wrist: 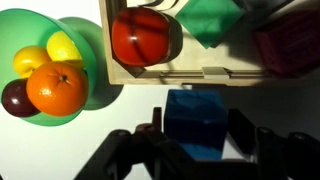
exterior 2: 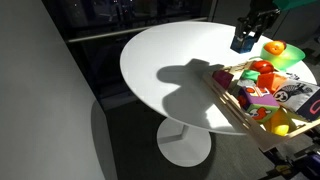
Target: Remove the blue block from the stack in the wooden tray and put it on the table
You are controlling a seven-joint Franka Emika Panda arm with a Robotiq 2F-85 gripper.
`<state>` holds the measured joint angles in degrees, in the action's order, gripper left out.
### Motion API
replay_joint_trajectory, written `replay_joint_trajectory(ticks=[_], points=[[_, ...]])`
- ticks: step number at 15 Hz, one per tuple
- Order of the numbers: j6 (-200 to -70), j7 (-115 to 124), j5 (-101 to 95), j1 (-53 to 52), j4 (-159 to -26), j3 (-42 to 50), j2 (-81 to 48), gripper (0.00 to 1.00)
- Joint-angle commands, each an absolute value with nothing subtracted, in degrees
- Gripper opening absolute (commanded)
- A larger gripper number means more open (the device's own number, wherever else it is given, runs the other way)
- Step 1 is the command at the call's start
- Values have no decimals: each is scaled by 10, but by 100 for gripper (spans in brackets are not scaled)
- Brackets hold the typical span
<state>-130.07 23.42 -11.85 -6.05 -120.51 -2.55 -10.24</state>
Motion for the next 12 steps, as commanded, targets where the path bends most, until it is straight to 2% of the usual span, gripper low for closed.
replay_joint_trajectory(ticks=[1,12], points=[[-1298,264,-137,-69,-1192,-17,-105,99],[-1178,185,-80,-66,-1212,-37,-61,100]])
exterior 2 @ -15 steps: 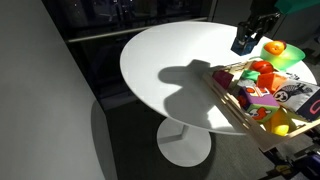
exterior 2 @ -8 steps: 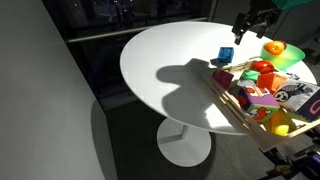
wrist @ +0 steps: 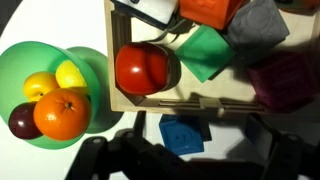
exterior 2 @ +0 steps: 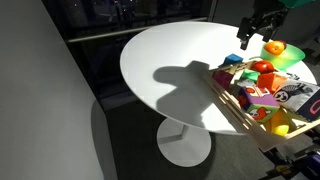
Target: Remove the blue block from the stack in the wooden tray and put it on the table
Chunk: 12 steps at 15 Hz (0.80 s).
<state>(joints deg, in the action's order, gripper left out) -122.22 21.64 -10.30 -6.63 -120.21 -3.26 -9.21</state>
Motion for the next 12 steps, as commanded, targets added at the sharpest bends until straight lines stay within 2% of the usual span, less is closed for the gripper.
replay_joint_trajectory(ticks=[1,7,12], points=[[-1164,181,-78,-66,-1214,-38,-55,100],[-1117,142,-44,-61,-1239,-43,6,100],[-1131,119,-30,-60,-1291,-44,93,100]])
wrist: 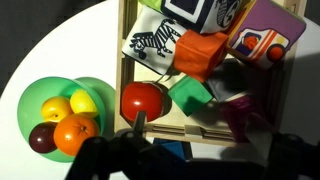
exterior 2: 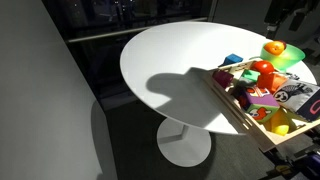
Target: Remove the blue block from the stack in the wooden tray and put it on the table
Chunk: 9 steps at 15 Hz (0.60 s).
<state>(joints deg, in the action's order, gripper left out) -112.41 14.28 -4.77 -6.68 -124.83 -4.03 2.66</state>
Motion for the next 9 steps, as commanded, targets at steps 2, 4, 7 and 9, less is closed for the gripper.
replay_joint_trajectory(ticks=[2,4,7,9], points=[[-1130,112,-23,-60,-1307,-44,129,100],[-1129,109,-16,-60,-1319,-44,166,100],[-1127,110,-8,-59,-1329,-45,210,100],[-1127,105,-8,-58,-1332,-45,229,100]])
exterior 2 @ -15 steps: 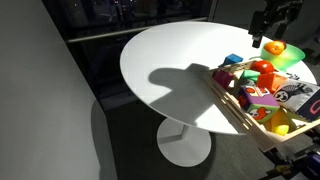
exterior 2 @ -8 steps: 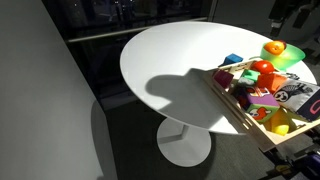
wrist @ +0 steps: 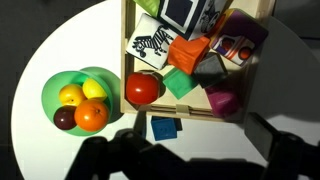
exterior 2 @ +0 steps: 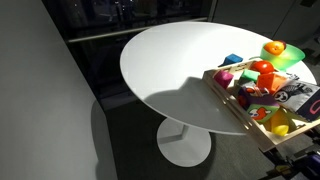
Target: Remove the blue block from the stack in the wooden tray and put it on the table
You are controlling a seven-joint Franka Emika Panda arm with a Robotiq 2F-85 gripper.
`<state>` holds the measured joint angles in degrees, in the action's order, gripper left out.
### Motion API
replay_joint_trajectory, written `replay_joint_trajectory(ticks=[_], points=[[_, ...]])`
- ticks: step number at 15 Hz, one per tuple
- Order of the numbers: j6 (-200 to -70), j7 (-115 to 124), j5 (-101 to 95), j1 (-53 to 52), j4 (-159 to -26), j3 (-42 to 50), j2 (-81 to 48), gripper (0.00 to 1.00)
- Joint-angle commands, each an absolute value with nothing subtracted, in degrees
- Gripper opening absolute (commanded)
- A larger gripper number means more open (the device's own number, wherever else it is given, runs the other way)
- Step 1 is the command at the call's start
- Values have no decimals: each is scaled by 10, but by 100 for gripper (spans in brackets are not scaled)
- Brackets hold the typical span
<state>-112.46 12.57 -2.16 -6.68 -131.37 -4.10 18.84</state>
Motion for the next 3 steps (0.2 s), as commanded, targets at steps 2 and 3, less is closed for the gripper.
replay_joint_trajectory(ticks=[2,3], points=[[-1123,118,-17,-55,-1319,-52,211,100],[-1123,116,-17,-55,-1321,-52,219,100]])
